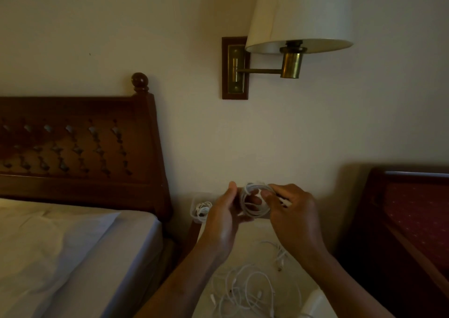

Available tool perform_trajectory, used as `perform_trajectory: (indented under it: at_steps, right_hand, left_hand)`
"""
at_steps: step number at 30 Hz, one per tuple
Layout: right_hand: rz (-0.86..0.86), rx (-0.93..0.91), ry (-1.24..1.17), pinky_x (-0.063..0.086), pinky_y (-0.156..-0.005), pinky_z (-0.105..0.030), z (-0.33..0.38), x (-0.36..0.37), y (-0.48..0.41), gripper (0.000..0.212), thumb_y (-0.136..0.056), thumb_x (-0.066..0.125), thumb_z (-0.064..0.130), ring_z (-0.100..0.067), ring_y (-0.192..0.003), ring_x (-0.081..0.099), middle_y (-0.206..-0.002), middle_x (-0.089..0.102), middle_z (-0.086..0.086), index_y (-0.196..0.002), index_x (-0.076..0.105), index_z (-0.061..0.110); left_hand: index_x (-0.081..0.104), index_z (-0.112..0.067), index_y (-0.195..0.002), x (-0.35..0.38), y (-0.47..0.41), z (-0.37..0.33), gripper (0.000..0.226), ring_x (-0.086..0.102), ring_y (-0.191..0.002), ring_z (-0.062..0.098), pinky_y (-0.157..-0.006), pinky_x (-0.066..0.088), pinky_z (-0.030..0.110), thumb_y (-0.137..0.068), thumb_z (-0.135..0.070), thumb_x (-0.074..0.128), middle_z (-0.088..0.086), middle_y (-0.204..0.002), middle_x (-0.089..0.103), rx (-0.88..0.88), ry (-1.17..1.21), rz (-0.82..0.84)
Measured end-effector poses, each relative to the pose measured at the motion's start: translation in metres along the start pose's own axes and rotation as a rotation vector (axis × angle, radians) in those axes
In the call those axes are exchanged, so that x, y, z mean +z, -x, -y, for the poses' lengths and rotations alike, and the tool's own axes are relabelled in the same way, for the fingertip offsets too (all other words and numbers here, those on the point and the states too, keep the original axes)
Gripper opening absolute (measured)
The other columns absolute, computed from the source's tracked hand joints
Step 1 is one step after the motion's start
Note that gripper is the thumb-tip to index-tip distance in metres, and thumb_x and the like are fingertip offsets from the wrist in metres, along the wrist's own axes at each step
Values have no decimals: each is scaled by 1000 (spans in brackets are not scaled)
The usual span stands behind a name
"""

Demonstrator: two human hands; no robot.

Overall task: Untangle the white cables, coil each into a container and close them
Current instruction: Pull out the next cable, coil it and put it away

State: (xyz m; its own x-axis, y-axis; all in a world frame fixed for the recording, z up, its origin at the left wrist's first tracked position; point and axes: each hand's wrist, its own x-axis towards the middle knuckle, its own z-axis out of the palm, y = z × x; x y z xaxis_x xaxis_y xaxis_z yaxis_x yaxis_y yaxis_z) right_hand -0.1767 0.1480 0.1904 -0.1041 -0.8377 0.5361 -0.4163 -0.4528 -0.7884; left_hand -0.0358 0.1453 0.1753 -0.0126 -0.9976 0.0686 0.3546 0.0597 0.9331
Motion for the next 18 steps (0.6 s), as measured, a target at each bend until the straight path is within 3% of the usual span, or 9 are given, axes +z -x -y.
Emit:
perform_trajectory:
  at_steps: [3,6,10,13,16,18]
  right_hand:
    - [32,-66,41,49,-64,-7,-5,0,2,16,-93,72,12,5,-83,67,-90,70,12,-100,79,25]
    - [26,-12,-144,53,-70,-9,-7,-1,2,21,-93,73,10,2,-88,71,-94,76,11,-105,80,25]
    - [28,38,-353,58,-78,-16,-9,-1,4,22,-91,73,11,-4,-96,74,-101,79,13,-109,80,20]
    - [32,128,-456,59,-78,-18,-12,-1,3,26,-91,73,14,-3,-97,74,-102,78,15,-113,78,27]
    - [76,267,-585,58,-72,-19,-12,-1,-1,36,-92,71,14,-5,-95,74,-104,79,10,-124,70,30]
    - [120,317,-614,61,-81,-31,-10,-1,-4,33,-94,67,12,-14,-101,74,-111,78,3,-125,71,22]
  left_hand:
    - [73,4,-99,-4,-3,-17,54,69,-82,18,-74,53,23,-102,-45,50,9,-85,73,202,-306,76]
    - [70,-6,-90,-6,-10,-17,47,65,-79,28,-76,51,40,-106,-46,51,15,-81,66,302,-594,81]
    - [65,-14,-84,-11,-12,-18,46,50,-68,22,-67,42,32,-106,-50,47,17,-75,52,261,-507,162]
    - [64,-20,-82,-11,-10,-18,40,44,-75,21,-77,39,39,-103,-51,48,6,-77,43,177,-381,209]
    - [63,-22,-80,-9,-10,-20,38,42,-72,19,-77,38,39,-100,-51,50,1,-75,42,164,-352,218]
    - [63,-23,-78,-8,-10,-22,38,42,-71,19,-74,40,35,-104,-46,47,0,-72,43,202,-389,195]
